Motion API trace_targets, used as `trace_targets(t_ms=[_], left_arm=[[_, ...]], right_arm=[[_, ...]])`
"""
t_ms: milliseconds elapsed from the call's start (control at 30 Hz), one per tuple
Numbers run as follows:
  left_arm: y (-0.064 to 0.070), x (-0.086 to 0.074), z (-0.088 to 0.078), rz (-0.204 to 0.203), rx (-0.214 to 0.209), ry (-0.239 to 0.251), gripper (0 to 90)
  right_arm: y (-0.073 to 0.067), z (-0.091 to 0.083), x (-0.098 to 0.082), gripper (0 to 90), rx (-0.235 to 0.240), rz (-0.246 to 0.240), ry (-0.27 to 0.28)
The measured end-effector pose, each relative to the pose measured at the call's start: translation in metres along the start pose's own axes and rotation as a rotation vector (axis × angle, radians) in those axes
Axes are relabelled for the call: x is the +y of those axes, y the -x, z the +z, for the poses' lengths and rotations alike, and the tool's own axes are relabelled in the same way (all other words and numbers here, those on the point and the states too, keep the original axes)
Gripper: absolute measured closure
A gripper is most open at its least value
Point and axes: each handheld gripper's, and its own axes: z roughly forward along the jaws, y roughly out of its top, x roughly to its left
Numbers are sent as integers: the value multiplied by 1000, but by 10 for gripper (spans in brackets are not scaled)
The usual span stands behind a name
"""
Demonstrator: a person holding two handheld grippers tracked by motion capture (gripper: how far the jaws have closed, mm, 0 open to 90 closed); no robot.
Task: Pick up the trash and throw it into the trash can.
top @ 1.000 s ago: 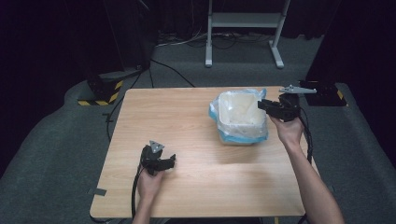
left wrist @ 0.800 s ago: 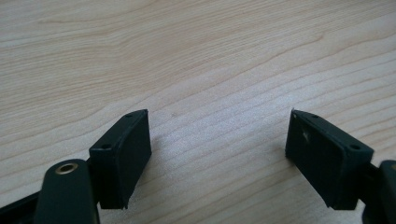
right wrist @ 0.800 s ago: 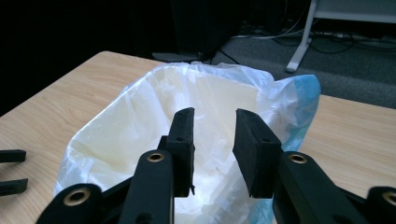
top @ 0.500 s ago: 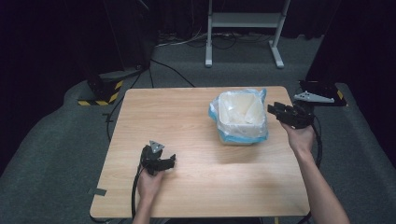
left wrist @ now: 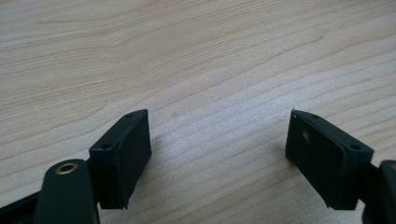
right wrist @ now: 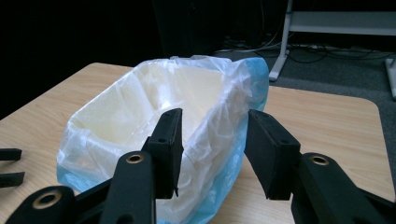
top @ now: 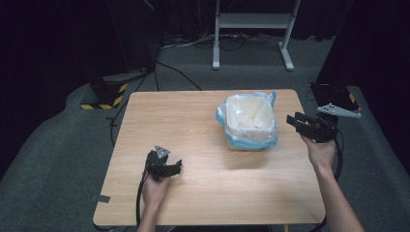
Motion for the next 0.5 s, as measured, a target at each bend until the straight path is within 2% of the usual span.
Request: trace_targets(t_ms=[500], left_arm=[[0, 0, 0, -2, -1, 0, 220]], right_arm=[[5, -10, -29, 528, -27, 24, -14]])
